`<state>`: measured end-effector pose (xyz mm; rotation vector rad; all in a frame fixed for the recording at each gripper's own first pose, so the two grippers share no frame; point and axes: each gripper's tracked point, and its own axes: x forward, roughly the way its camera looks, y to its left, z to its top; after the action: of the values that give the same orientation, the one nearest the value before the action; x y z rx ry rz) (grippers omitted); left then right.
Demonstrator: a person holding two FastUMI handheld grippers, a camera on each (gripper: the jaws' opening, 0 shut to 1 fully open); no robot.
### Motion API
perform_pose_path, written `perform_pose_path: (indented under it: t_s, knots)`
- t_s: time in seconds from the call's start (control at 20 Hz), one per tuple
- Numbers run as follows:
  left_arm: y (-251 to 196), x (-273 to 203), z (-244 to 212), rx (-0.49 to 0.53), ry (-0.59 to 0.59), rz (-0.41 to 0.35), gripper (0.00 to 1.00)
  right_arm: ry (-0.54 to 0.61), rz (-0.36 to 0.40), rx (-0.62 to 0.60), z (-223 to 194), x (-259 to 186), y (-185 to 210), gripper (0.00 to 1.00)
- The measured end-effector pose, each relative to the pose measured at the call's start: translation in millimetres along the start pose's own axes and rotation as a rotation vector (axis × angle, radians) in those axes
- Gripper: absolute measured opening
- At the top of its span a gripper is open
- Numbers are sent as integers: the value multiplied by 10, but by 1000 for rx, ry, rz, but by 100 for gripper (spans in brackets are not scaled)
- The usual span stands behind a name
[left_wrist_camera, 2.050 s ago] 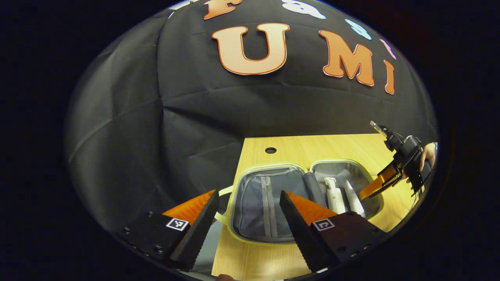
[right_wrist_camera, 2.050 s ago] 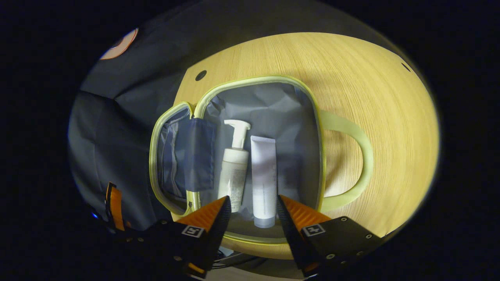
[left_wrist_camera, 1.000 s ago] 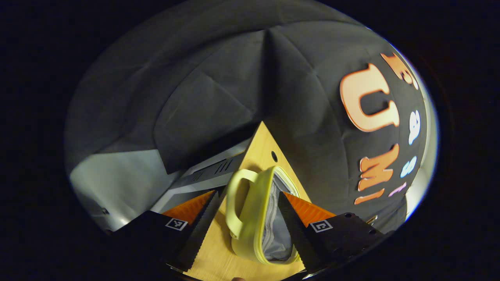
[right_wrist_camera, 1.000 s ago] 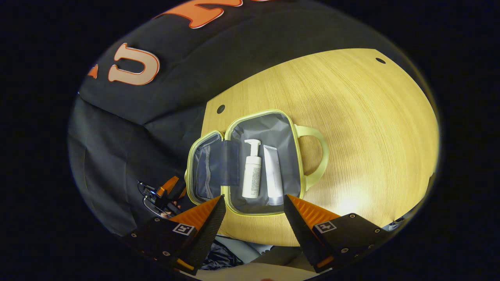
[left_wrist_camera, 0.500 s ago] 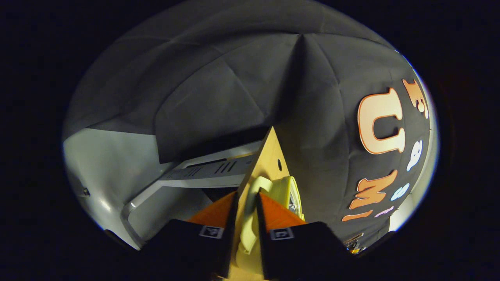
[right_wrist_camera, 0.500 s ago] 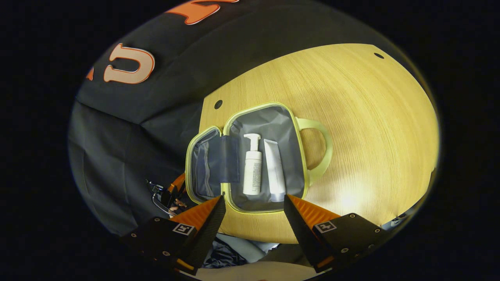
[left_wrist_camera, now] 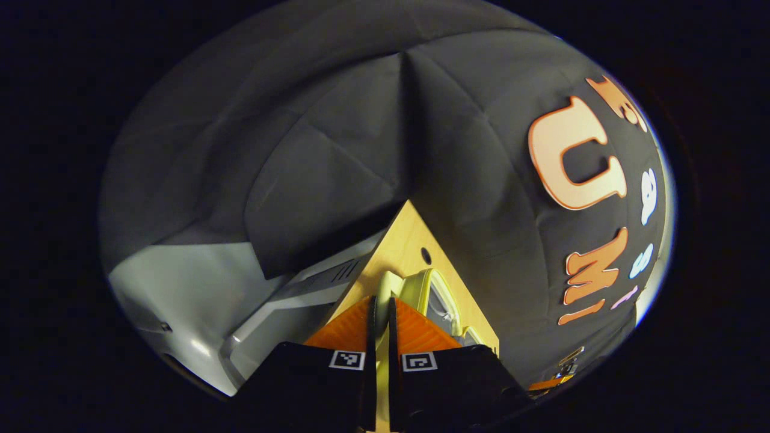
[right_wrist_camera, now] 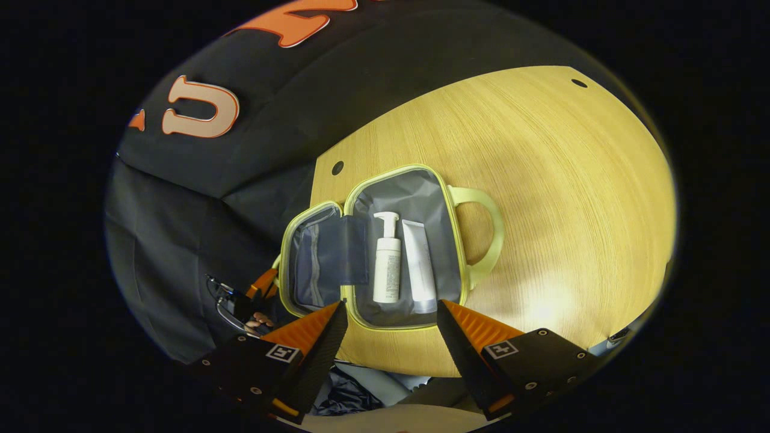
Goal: First open the suitcase, pack the skin care products into it, and then close the suitcase.
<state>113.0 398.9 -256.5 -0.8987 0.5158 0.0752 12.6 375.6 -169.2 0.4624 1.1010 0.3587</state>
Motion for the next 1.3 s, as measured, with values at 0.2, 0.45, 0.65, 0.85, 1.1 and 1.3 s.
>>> perform_pose_path:
  t_s: [0.2,0.45,0.65,0.85,1.1,1.3]
  knots:
    - [-810,-270,174,167,-31,0,8,-13,29,6,55,-91,-102,96]
    - [-2233,-478,29,344,-30,-78,8,-57,81,32,211,-318,-343,96]
    - [-3150,-455,-448,411,-15,-129,8,-84,102,60,324,-580,-780,95]
    - [-3728,-358,-1033,458,3,-148,8,-119,119,91,487,-891,-1322,95]
    - [-4258,-55,-1879,497,48,-128,8,-129,128,108,605,-1270,-1932,95]
    - [-4398,286,-2644,550,136,-92,8,-149,120,123,663,-1538,-2338,95]
